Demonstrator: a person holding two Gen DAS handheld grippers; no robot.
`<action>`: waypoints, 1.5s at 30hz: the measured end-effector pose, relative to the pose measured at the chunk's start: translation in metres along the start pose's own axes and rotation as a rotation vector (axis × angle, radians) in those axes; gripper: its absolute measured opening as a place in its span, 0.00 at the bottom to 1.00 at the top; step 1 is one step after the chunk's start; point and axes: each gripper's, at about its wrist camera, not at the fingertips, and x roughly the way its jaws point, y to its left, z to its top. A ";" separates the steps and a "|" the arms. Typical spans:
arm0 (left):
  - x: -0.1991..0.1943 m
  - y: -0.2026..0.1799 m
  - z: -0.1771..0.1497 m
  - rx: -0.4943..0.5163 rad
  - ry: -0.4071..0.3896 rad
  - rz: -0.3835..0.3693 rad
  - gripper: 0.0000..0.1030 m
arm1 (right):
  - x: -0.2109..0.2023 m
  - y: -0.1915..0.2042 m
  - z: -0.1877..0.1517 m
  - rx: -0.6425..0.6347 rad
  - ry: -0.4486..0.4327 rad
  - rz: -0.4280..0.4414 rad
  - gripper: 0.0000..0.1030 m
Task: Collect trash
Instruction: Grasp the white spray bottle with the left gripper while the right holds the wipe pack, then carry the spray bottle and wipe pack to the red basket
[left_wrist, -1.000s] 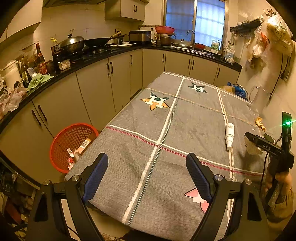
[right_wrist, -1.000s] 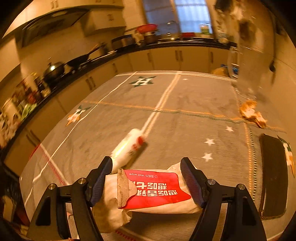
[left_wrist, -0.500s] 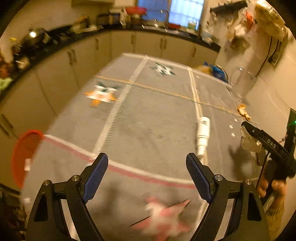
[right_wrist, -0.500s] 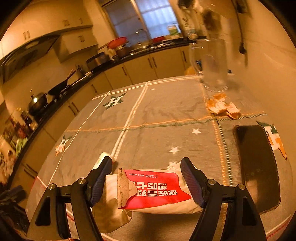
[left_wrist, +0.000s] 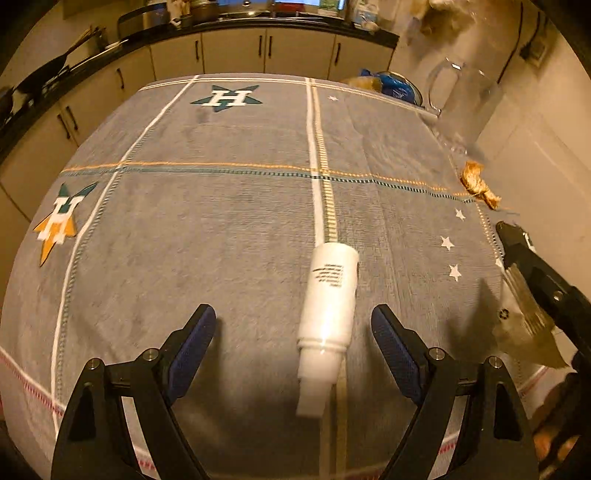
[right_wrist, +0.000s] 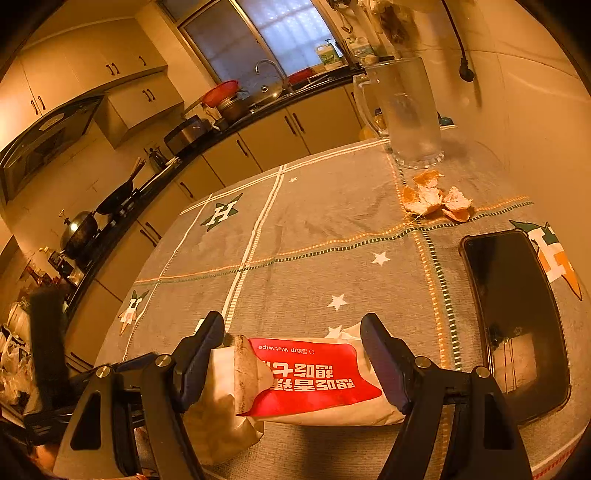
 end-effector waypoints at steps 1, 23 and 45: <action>0.002 -0.001 0.000 0.002 0.002 -0.004 0.82 | 0.000 0.000 0.000 -0.001 0.000 0.000 0.78; -0.072 0.029 -0.042 -0.072 -0.141 -0.020 0.28 | 0.008 0.019 -0.010 -0.098 0.004 -0.023 0.78; -0.154 0.063 -0.091 -0.124 -0.309 0.074 0.28 | 0.010 0.032 -0.019 -0.153 -0.018 -0.024 0.78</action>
